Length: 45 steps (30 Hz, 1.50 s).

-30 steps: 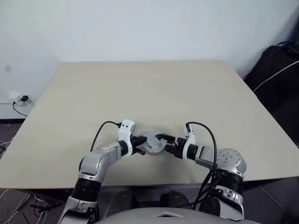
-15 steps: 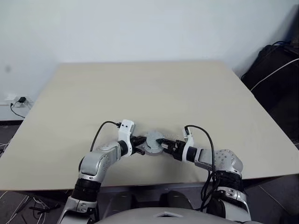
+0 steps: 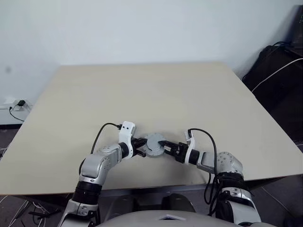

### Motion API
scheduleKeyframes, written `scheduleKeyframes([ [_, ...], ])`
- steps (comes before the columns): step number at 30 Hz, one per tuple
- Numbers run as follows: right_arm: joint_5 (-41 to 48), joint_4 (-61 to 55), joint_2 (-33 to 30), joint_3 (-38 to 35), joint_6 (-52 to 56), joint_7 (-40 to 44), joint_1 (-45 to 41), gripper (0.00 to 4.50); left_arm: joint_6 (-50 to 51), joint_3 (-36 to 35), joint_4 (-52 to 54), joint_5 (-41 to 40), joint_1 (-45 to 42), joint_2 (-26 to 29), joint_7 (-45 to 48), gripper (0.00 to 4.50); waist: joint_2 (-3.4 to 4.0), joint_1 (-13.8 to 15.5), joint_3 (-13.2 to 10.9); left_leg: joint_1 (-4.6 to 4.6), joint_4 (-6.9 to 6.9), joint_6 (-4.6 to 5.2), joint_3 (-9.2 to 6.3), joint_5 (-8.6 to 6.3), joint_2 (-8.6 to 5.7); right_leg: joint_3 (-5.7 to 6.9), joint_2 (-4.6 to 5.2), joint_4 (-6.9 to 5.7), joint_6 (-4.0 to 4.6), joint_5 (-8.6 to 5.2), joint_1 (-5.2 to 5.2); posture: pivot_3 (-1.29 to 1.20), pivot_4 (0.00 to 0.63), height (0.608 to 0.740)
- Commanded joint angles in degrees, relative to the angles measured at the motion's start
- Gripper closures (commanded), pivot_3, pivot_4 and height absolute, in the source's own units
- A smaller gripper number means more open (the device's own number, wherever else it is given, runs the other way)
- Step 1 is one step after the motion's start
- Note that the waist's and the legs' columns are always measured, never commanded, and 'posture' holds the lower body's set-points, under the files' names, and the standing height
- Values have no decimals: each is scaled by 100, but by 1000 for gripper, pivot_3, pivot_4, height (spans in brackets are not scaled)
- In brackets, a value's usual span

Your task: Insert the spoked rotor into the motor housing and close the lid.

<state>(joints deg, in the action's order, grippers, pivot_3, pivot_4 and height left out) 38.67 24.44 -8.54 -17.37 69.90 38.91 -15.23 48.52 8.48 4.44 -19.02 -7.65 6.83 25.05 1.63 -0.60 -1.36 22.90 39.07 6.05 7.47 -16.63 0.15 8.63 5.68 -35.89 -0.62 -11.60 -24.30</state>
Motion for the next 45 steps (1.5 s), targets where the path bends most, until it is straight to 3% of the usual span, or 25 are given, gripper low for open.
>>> scheduleKeyframes([
  [1, -138, 61, -6, 420, 66, 18, 98, 2264, 75, 203, -69, -85, 20, -93, 100, 4500, 0, 0, 2, 0, 0, 0, 0, 0, 0, 0, 0, 0, 0, 0, 0, 0, 0, 740],
  [11, 103, -414, 19, 374, 377, -100, 230, 2279, -106, 16, 207, -125, 181, -119, -13, 4500, 3, -11, 7, 0, -5, 6, 0, -4, 5, 3, 0, 0, 2, -1, -4, 0, 0, 740],
  [19, 408, -864, 209, -59, 714, -605, 328, 2299, -1470, -937, 723, -117, 681, -622, -809, 4500, -15, -19, -9, 4, -16, 4, 0, -4, 13, 5, -5, -3, 18, 8, -18, 0, 0, 740],
  [31, 997, -1139, 381, -588, 827, -638, 426, 2358, -1420, -2022, 1420, -2260, 1632, -1239, -499, 4500, -33, -7, -46, 12, -18, 8, 0, -5, 12, 10, -6, 3, 24, -13, -21, 0, 0, 740],
  [45, 1668, -1740, 626, -1050, 1175, -1067, 584, 2431, -1182, -1935, 1453, -4520, 2499, -1596, -1050, 28, -41, 5, -96, 34, -7, 29, 1, -18, 7, 8, -6, 14, 12, -7, -29, 0, 0, 740],
])
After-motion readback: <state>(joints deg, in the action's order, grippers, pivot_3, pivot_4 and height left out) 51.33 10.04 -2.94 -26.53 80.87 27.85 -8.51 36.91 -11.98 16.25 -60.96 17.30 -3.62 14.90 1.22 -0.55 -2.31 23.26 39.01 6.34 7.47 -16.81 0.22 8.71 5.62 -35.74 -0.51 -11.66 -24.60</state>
